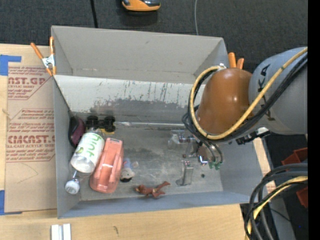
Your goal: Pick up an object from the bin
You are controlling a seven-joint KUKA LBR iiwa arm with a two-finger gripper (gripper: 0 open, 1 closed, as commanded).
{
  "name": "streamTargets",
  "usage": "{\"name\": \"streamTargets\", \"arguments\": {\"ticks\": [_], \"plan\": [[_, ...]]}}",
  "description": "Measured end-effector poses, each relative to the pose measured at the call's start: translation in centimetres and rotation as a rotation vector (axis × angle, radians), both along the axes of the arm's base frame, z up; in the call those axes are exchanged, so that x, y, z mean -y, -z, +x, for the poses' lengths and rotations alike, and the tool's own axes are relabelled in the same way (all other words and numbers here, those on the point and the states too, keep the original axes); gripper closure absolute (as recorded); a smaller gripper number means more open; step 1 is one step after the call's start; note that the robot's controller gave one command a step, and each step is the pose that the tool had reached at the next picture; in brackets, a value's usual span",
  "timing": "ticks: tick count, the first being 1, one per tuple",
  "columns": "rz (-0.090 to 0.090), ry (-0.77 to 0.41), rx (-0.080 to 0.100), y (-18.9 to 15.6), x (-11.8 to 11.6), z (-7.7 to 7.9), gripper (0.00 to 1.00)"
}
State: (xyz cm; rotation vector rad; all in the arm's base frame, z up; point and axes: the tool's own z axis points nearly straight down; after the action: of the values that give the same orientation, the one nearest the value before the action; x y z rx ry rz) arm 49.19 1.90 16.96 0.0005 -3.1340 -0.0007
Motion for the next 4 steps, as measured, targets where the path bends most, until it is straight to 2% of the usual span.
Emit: {"name": "streamTargets", "arguments": {"ticks": [1,2,3,4], "plan": [[0.0,0.0,0.008,-0.4,0.0,0.2,0.0],[-0.001,-0.114,0.017,2.1,-1.3,0.0,0.0],[0.001,-0.303,0.01,7.9,-4.8,0.0,0.0],[0.003,-0.404,0.013,9.4,-5.3,-0.5,0.0]]}}
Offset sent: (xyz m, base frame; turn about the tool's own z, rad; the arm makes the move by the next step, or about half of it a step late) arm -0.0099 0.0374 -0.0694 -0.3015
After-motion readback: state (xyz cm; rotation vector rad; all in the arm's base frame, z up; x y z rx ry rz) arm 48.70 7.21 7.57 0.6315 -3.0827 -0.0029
